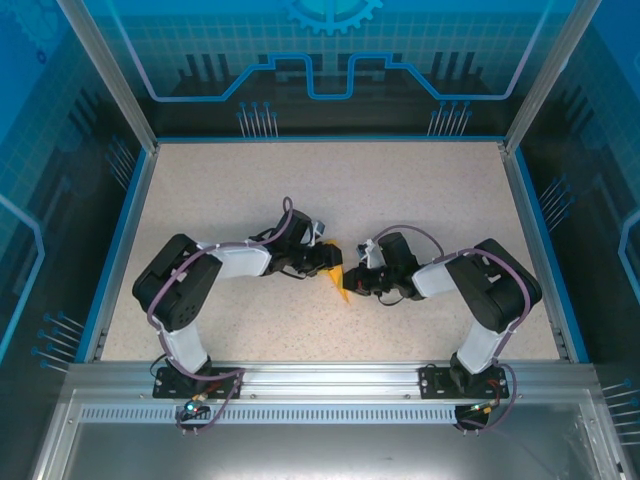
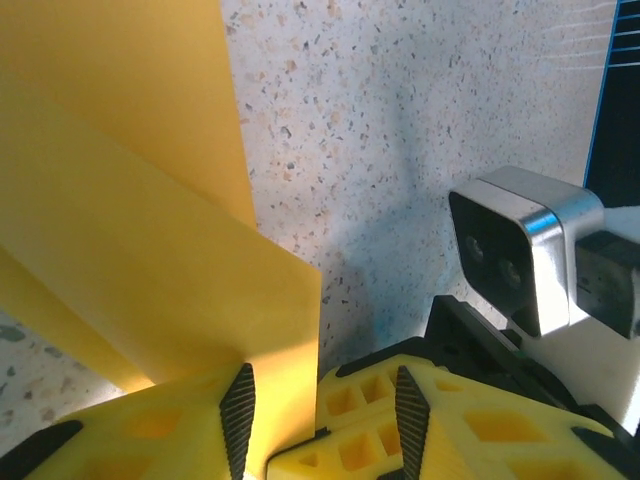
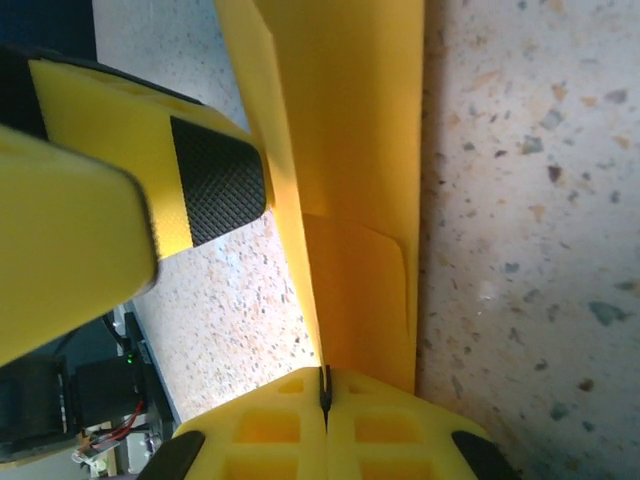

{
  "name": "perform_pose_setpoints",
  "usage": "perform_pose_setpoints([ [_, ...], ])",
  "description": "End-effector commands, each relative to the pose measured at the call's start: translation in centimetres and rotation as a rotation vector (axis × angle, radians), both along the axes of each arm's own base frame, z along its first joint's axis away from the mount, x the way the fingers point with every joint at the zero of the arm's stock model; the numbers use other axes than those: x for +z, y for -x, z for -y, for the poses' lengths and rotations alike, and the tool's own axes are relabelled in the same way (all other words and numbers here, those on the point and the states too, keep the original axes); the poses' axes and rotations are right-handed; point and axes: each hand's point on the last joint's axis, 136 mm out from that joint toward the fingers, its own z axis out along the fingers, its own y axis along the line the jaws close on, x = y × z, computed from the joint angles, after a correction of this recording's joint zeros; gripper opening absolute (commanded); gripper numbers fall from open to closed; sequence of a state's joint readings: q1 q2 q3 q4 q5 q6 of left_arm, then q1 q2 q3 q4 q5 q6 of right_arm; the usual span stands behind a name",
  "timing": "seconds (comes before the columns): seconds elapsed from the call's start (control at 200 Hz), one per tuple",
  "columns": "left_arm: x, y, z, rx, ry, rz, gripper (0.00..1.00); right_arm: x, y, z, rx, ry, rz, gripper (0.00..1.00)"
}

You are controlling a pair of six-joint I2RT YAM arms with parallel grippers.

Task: Fold a paper plane with a square sheet of paper (pick it up from the middle)
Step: Fold the wing for the fifth time at the center of the table.

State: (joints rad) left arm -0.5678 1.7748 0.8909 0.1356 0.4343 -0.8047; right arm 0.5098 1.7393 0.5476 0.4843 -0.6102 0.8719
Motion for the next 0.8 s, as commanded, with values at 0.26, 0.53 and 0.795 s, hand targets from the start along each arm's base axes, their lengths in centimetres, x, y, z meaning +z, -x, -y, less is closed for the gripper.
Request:
perform_pose_setpoints([
  [0.26, 3.3, -0.2, 0.1, -0.02, 0.016, 0.09, 0.51, 1.4, -0.1, -0.9, -0.047, -0.114, -0.055, 0.05],
  [0.53, 2.7, -0.9, 0.9, -0.019, 0.054, 0.1, 0.51, 0.4, 0.0, -1.2, -0.063, -0.123, -0.134, 0.06],
  [0.795, 1.2, -0.9, 0.9, -0.019, 0.044, 0.082, 0.51, -0.7, 0.1, -1.2, -0.081, -0.132, -0.182, 0.06],
])
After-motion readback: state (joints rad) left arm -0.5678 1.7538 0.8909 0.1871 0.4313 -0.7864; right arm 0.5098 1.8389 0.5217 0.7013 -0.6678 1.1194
